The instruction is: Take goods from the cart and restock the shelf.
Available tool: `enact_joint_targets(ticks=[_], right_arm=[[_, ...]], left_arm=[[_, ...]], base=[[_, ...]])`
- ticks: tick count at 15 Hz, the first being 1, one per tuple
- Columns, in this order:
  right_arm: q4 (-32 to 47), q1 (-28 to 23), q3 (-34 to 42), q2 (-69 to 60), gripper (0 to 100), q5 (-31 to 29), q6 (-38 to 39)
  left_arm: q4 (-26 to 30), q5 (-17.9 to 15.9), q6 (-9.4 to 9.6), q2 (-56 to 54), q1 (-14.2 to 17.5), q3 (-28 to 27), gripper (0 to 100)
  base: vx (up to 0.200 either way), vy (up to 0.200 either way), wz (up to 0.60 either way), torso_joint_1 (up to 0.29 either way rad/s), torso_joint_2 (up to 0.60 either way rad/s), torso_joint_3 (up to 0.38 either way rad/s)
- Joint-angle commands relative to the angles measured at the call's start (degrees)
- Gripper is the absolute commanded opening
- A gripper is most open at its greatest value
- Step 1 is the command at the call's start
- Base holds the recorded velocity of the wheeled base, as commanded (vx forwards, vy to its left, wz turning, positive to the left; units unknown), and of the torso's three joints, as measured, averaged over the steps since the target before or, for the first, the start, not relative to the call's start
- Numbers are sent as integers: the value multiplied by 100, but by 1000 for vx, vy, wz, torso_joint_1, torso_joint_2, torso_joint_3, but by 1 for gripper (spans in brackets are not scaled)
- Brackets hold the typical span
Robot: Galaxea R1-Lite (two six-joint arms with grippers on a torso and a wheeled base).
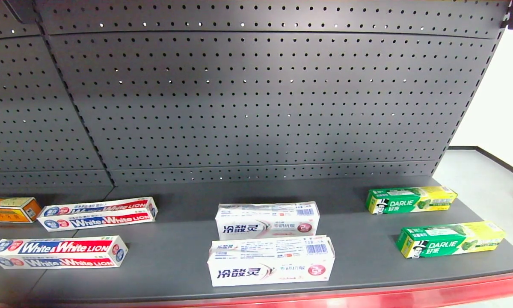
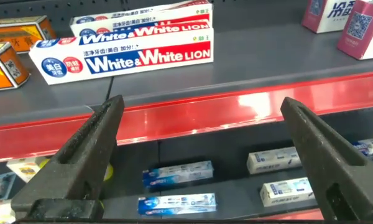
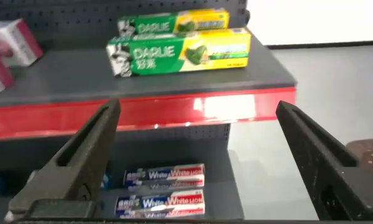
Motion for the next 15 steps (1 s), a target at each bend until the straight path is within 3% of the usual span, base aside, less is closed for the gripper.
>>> enact_joint_targets(ticks=[1, 8, 10, 12, 15], right_arm=[[-42, -16, 22, -63, 100, -107, 43], [354, -7, 13, -63, 100, -133, -344], [345, -7, 22, -63, 100, -125, -344], [345, -7, 22, -63, 100, -116, -353], [345, -16, 22, -63, 100, -116, -353]], left_arm=[[-16, 5, 23, -2, 0, 13, 100], [-25, 49, -3, -2, 0, 22, 100], [-25, 66, -153, -2, 0, 13, 100], [-25, 75, -162, -2, 0, 13, 100], [-25, 66, -162, -2, 0, 13, 100]], base=[[0, 0, 0, 0, 0, 0], [0, 0, 0, 0, 0, 0], [0, 0, 0, 0, 0, 0], [0, 0, 600, 0, 0, 2], [0, 0, 0, 0, 0, 0]])
